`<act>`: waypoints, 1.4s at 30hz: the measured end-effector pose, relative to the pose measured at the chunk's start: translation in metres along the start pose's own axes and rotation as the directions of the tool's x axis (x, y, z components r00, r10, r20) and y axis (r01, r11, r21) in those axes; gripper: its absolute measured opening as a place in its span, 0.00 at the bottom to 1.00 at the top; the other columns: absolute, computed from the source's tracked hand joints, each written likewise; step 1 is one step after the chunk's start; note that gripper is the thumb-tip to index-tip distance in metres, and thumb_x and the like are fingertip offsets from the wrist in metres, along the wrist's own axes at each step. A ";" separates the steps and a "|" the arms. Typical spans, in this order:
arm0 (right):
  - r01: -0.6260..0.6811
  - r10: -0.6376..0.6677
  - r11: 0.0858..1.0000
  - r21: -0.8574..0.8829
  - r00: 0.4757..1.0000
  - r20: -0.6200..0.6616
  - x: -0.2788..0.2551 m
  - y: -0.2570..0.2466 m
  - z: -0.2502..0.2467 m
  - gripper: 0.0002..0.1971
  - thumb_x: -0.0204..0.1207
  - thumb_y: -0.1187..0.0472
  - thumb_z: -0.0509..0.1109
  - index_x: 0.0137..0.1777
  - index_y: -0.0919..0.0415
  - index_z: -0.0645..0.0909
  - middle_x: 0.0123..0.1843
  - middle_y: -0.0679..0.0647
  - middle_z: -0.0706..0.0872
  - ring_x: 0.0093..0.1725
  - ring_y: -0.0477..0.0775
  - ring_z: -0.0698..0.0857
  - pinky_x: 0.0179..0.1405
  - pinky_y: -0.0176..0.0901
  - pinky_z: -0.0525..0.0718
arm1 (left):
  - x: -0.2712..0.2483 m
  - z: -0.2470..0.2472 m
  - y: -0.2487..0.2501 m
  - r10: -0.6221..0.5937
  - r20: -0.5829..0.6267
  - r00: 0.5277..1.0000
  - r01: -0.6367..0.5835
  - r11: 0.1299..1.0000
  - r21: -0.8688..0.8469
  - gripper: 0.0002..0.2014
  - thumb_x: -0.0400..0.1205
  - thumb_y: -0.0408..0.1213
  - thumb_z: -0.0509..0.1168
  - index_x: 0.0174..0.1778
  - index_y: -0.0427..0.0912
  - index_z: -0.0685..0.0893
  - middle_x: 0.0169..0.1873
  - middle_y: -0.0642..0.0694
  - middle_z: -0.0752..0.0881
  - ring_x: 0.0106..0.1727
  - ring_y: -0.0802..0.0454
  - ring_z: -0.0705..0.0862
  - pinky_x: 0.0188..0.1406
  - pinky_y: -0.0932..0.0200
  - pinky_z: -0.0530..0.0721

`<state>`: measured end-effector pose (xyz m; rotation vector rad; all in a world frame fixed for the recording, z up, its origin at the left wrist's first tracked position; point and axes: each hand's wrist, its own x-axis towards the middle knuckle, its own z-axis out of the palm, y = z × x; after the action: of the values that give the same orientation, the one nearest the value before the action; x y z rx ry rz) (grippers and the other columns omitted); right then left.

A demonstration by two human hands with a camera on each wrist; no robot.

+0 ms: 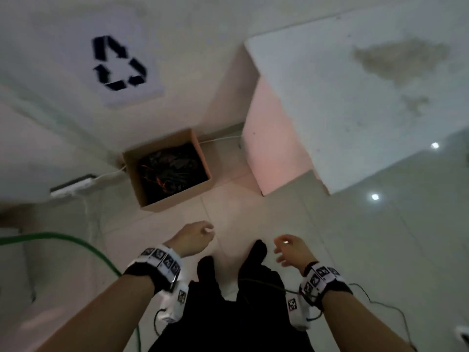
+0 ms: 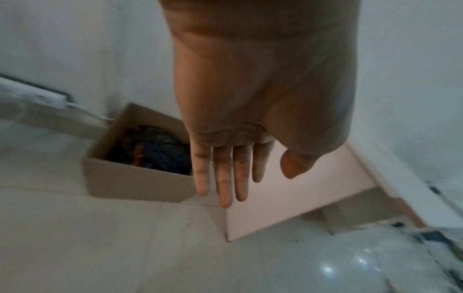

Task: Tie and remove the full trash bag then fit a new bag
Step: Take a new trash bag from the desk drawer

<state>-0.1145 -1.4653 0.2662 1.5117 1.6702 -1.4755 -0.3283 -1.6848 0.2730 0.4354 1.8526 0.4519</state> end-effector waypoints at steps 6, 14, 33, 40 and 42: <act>-0.232 0.250 0.959 0.162 0.963 -0.100 -0.014 0.155 -0.078 0.12 0.83 0.56 0.66 0.56 0.66 0.82 0.43 0.63 0.89 0.35 0.62 0.86 0.37 0.49 0.83 | 0.033 0.050 0.117 0.182 0.087 0.979 -0.192 0.974 0.124 0.18 0.85 0.51 0.62 0.70 0.54 0.80 0.56 0.48 0.86 0.58 0.51 0.85 0.57 0.57 0.81; -0.203 0.255 0.921 0.332 0.960 -0.120 -0.007 0.250 -0.212 0.13 0.83 0.54 0.66 0.59 0.63 0.82 0.46 0.62 0.90 0.35 0.59 0.87 0.34 0.46 0.84 | 0.101 0.171 0.194 -0.063 0.194 0.979 -0.037 0.880 0.473 0.22 0.85 0.49 0.61 0.74 0.46 0.78 0.68 0.43 0.84 0.65 0.45 0.84 0.65 0.55 0.80; -0.286 0.307 0.941 0.182 0.947 -0.099 0.106 0.350 -0.593 0.11 0.82 0.51 0.67 0.54 0.58 0.85 0.45 0.58 0.92 0.36 0.55 0.89 0.37 0.45 0.87 | 0.314 0.404 0.635 0.076 0.373 0.925 -0.264 0.834 0.484 0.24 0.81 0.53 0.61 0.71 0.47 0.80 0.66 0.43 0.86 0.64 0.43 0.85 0.65 0.55 0.81; -0.227 0.247 0.964 0.138 0.957 -0.152 0.173 0.314 -0.778 0.09 0.83 0.52 0.66 0.52 0.56 0.84 0.44 0.57 0.92 0.37 0.57 0.90 0.35 0.45 0.86 | 0.376 0.439 0.756 0.080 0.318 0.945 -0.209 0.894 0.397 0.24 0.80 0.53 0.62 0.71 0.49 0.80 0.61 0.46 0.87 0.57 0.47 0.87 0.64 0.54 0.83; -0.128 0.136 0.990 0.063 0.980 -0.145 0.207 0.290 -0.831 0.10 0.82 0.51 0.66 0.50 0.55 0.85 0.45 0.57 0.92 0.42 0.58 0.90 0.43 0.49 0.87 | 0.393 0.445 0.767 0.042 0.268 0.962 -0.159 0.888 0.432 0.22 0.82 0.51 0.62 0.71 0.49 0.80 0.66 0.44 0.86 0.63 0.45 0.85 0.66 0.55 0.81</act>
<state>0.3457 -0.6872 0.2473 1.7647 1.5887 -1.3768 0.0312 -0.7856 0.2105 0.8679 1.6807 0.0205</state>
